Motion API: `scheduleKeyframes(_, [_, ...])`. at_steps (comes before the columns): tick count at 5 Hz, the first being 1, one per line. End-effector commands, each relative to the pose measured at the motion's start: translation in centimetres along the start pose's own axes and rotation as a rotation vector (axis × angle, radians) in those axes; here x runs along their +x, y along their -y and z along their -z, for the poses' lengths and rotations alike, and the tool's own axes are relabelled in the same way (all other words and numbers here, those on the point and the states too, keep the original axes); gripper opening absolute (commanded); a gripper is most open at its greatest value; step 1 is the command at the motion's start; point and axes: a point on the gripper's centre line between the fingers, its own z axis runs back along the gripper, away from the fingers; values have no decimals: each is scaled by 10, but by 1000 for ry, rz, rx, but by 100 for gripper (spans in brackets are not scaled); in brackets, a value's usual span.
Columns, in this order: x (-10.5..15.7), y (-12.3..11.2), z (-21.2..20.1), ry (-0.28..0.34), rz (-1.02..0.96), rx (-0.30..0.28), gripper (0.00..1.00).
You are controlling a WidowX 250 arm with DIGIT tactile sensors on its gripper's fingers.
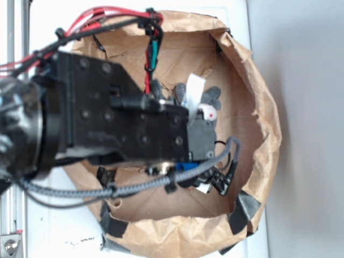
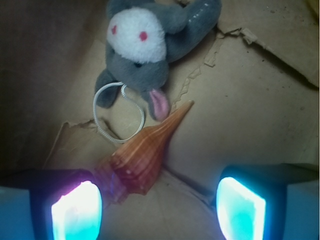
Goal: Grab the shell.
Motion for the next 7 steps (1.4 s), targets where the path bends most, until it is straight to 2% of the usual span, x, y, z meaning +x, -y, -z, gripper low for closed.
scheduleKeyframes(1, [-7, 5, -6, 56, -2, -23, 100])
scheduleKeyframes(3, [-10, 16, -3, 66, -40, 0, 100])
scheduleKeyframes(5, [0, 29, -3, 76, -97, 4, 100])
scheduleKeyframes(7, [1, 32, 4, 110, -94, 11, 100])
